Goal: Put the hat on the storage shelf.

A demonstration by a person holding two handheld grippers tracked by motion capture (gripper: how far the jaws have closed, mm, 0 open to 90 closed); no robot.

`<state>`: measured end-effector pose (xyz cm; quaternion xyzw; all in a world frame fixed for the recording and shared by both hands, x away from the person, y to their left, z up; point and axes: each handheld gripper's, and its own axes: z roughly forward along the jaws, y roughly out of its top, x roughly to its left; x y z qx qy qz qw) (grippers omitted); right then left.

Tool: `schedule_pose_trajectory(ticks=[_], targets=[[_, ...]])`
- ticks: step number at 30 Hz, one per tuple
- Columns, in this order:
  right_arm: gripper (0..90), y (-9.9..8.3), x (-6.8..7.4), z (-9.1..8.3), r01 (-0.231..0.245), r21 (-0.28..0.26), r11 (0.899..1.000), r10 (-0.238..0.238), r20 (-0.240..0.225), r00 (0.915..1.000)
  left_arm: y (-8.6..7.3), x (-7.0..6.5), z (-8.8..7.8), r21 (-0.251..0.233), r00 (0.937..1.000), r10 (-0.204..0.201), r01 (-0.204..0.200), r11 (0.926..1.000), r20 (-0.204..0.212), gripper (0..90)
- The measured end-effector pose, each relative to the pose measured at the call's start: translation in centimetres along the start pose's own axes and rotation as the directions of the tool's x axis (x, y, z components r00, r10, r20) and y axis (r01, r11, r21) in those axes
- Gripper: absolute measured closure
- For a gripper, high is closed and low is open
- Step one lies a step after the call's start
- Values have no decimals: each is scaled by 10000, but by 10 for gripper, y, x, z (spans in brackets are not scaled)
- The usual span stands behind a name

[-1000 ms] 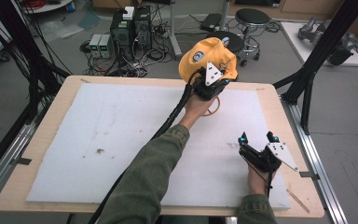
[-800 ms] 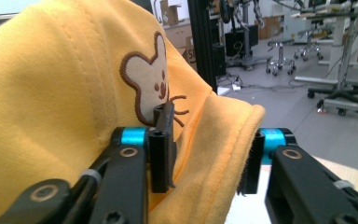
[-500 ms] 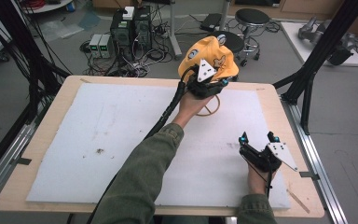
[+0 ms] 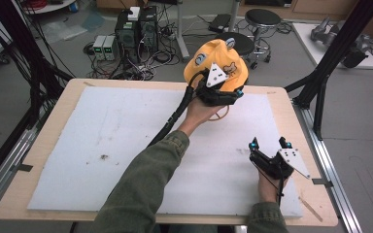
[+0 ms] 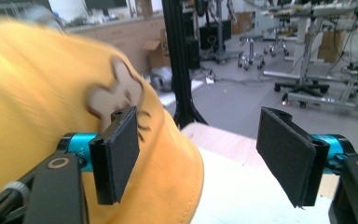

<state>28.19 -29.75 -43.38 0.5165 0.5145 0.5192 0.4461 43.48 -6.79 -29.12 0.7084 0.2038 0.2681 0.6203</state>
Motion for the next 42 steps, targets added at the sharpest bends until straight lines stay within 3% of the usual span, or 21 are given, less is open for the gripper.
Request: schedule_pose_trajectory(ticks=[4, 9, 16, 20, 26, 32, 37, 42], targets=[[55, 0, 1, -1, 63, 26, 10000, -63, -14, 10000, 17, 6, -23, -419, 9996, -45, 33, 9991, -286, 288], [55, 0, 1, -2, 58, 96, 9999, -58, -25, 10000, 28, 10, -49, -726, 9984, 311, -345, 9968, -479, 282], [55, 0, 0, -2, 45, 127, 9999, -45, 0, 10000, 33, 26, -81, -1135, 9920, 266, -407, 9927, -1235, 280], [55, 0, 1, -2, 25, 110, 9999, -24, -14, 10000, 30, 35, -99, -1116, 9799, 538, -763, 9908, -1919, 280], [55, 0, 1, -1, -30, 154, 9999, 31, -52, 10000, 23, 50, -133, -1308, 9641, 437, -803, 9881, -2618, 278], [55, -1, 2, -1, -62, 165, 9998, 62, 2, 10000, 9, 63, -161, -1586, 9496, 74, -600, 9855, -3133, 272], [55, -1, 4, 0, 7, 187, 9998, -6, -85, 10000, -1, 71, -180, -1693, 9426, -123, -470, 9844, -3336, 268], [55, -2, 5, 1, 27, 234, 9997, -24, -111, 9999, -12, 80, -201, -1842, 9287, -702, 20, 9829, -3643, 265]])
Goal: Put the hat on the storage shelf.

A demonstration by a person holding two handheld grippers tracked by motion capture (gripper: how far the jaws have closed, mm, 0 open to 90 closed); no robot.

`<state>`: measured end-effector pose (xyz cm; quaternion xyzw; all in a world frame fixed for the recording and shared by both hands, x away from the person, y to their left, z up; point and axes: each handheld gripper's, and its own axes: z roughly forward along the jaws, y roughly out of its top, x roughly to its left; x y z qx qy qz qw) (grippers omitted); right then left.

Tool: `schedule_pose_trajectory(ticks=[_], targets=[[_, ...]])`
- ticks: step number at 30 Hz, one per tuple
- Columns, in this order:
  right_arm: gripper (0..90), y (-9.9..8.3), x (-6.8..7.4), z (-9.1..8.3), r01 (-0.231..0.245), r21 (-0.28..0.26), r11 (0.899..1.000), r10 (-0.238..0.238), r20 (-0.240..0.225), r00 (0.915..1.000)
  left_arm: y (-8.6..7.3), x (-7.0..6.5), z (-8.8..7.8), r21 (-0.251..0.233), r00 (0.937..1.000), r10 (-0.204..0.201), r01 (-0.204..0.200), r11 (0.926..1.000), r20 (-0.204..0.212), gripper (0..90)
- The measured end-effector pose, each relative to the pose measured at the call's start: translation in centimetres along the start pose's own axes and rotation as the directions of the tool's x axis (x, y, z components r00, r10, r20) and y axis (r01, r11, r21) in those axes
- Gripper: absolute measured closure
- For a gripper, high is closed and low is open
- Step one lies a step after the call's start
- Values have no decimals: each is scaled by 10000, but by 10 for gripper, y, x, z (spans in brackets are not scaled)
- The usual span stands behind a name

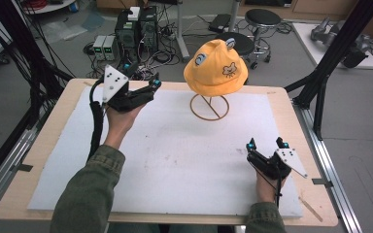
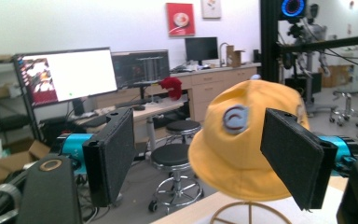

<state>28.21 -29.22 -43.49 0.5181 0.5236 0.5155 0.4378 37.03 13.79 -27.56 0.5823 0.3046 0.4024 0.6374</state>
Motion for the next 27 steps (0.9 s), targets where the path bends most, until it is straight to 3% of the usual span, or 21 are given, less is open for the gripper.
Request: schedule_pose_trajectory(ticks=[13, 20, 27], targets=[[55, -1, 2, 0, 82, 85, 9999, -82, -26, 10000, -21, 36, -40, 39, 9940, -188, 194, 9998, -1076, 260], [55, -1, 4, 0, 121, 102, 9999, -120, -94, 9999, -38, 50, -61, 80, 9914, -551, 564, 9984, -1186, 263], [54, -1, 3, 1, 58, 168, 9998, -56, -110, 9999, -47, 60, -83, -109, 9840, -739, 731, 9973, -1622, 263]])
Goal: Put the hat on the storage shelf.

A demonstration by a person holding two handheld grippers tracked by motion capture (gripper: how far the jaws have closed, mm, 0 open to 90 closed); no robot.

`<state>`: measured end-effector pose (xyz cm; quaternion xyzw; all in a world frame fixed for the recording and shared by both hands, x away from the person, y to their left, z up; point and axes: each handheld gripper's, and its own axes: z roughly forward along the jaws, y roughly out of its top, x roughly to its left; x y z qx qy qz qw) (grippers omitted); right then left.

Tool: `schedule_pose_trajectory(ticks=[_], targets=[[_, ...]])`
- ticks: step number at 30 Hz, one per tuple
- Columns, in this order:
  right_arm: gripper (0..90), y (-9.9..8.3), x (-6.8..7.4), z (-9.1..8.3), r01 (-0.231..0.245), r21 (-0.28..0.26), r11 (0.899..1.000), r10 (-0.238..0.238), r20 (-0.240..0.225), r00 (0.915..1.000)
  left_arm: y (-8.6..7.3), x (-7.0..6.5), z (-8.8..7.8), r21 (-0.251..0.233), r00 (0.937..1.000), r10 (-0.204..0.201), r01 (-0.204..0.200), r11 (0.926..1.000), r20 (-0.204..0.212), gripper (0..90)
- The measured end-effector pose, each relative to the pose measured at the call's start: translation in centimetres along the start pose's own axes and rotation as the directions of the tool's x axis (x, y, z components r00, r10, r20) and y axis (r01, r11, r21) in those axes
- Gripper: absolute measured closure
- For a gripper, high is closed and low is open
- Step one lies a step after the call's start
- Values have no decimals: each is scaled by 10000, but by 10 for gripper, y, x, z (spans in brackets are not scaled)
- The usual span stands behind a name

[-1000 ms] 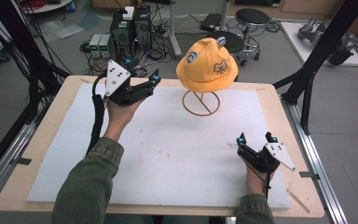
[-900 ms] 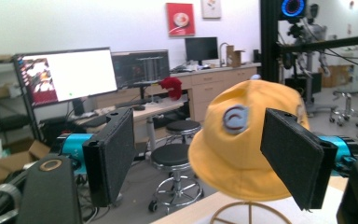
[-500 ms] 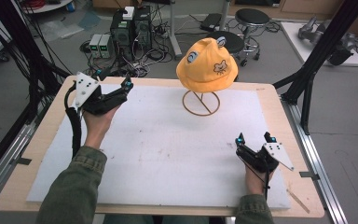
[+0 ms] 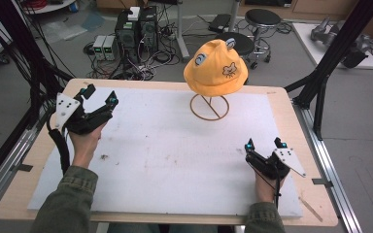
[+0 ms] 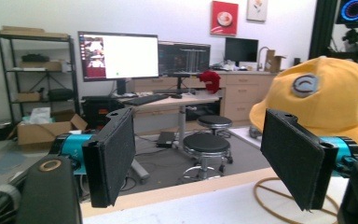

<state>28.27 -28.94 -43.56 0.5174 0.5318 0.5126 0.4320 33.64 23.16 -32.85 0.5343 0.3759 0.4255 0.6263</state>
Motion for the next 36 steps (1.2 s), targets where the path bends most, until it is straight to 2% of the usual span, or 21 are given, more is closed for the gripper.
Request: schedule_pose_trajectory(ticks=[5, 10, 18, 27, 36], targets=[[55, 0, 0, 0, 52, -6, 10000, -52, 10, 10000, -5, 10, -10, -81, 9995, -97, 94, 9999, -303, 262], [54, 0, 0, 0, -11, 12, 10000, 11, -11, 10000, -10, 18, -18, 58, 9986, 26, -23, 10000, -523, 261], [55, 0, 1, 0, 10, 62, 10000, -10, -2, 10000, -24, 33, -36, 306, 9948, -1, 33, 9995, -1022, 256], [55, -1, 1, 0, 66, 114, 9999, -66, -15, 10000, -47, 50, -57, 719, 9869, -278, 396, 9966, -1588, 253], [55, -1, 2, 0, 97, 218, 9997, -96, -43, 9999, -68, 60, -74, 1107, 9804, -504, 725, 9912, -1906, 252]])
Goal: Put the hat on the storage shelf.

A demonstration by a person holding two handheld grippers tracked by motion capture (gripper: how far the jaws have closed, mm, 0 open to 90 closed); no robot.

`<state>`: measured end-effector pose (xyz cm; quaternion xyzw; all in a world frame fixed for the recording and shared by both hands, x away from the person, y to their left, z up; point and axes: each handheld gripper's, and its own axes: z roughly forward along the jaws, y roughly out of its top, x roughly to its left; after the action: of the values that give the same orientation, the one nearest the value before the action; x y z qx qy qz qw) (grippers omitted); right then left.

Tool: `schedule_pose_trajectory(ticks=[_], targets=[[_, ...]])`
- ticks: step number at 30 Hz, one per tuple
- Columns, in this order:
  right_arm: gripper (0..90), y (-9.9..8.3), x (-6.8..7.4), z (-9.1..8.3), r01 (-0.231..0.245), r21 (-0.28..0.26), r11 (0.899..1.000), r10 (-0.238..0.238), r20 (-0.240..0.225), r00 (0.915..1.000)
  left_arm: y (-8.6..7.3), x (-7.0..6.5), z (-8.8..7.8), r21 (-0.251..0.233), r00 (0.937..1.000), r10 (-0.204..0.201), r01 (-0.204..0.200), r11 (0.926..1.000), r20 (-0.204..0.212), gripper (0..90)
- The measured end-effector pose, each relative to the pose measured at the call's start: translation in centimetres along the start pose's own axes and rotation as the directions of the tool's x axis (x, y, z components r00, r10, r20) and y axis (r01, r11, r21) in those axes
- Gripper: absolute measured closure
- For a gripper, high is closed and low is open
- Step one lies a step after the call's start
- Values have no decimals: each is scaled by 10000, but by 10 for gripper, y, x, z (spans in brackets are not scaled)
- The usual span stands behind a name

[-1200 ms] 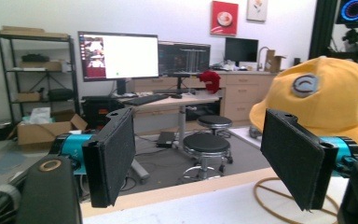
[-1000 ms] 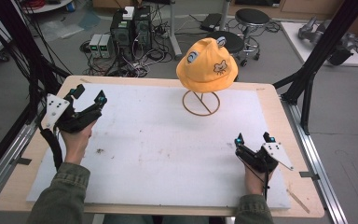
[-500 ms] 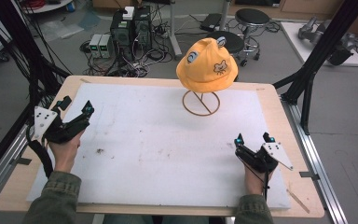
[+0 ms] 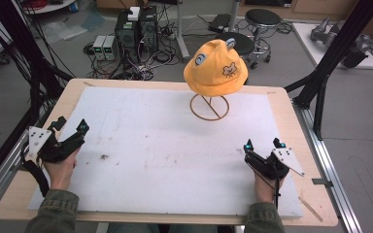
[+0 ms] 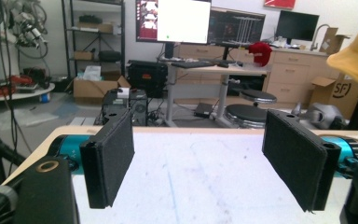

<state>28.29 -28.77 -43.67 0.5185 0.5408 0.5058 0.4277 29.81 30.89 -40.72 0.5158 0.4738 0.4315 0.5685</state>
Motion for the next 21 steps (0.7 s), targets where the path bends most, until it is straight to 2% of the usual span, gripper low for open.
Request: schedule_pose_trajectory(ticks=[8, 11, 16, 21], targets=[[54, -1, 1, 0, 18, 88, 10000, -18, 0, 10000, -16, 12, -14, 113, 9995, -167, 171, 9998, -277, 252], [54, -1, 1, 0, 16, 113, 9999, -16, -4, 10000, -17, 16, -17, 113, 9990, -248, 252, 9996, -367, 252], [55, -1, 1, 0, 68, 93, 9999, -68, -41, 10000, -20, 21, -21, 222, 9993, -111, 119, 9997, -343, 252], [54, -1, 2, 0, 69, 106, 9999, -69, -24, 10000, -22, 25, -23, 218, 9982, -352, 363, 9991, -479, 253]])
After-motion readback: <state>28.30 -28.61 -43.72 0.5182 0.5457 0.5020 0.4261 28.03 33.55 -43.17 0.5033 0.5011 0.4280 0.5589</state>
